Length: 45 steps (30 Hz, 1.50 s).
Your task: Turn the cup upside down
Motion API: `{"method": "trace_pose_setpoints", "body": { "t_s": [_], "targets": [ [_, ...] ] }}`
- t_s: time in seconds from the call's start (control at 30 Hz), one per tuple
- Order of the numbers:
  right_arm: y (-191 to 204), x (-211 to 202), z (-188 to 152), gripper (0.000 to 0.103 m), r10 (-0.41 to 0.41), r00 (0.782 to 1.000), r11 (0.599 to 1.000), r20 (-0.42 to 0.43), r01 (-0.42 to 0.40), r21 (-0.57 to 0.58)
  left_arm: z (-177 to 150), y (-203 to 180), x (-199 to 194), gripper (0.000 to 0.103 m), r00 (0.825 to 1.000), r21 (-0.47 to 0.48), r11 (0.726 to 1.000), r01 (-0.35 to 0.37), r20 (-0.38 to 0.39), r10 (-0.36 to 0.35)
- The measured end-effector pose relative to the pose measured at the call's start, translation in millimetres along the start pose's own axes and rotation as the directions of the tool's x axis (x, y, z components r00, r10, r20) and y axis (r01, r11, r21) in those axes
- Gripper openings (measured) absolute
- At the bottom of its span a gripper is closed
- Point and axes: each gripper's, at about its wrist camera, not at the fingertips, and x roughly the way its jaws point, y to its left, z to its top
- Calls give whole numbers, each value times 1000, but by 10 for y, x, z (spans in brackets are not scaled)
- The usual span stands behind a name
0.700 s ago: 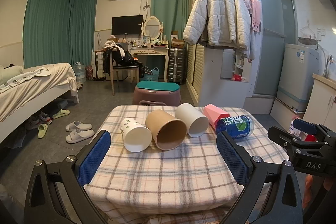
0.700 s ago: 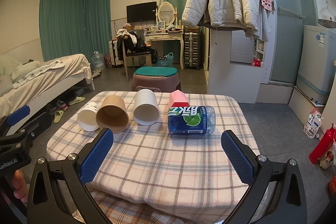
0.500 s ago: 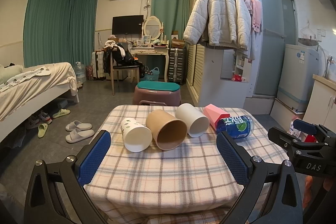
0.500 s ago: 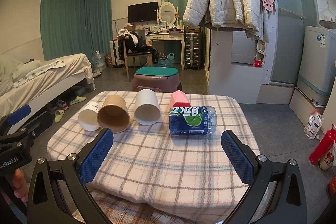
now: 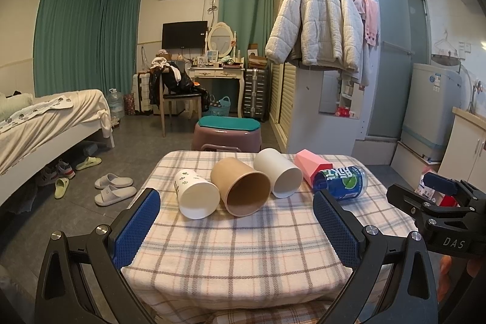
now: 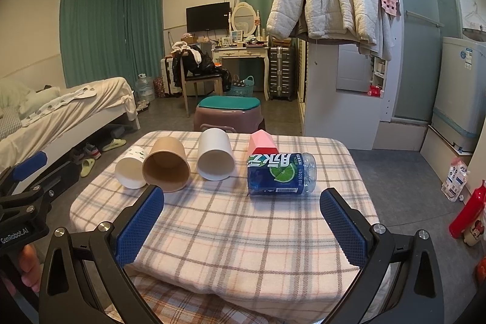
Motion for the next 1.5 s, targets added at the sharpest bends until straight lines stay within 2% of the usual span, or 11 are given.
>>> {"method": "trace_pose_setpoints", "body": {
  "t_s": [1.37,1.5],
  "targets": [
    [-51,49,16,103,18,1000,1000,-12,-18,7,5,-31,-14,103,1000,-1,1000,-1,-2,1],
    [-72,91,0,103,23,1000,1000,-21,-23,4,-82,-38,74,103,1000,-9,1000,-3,-16,3]
  ]
}}
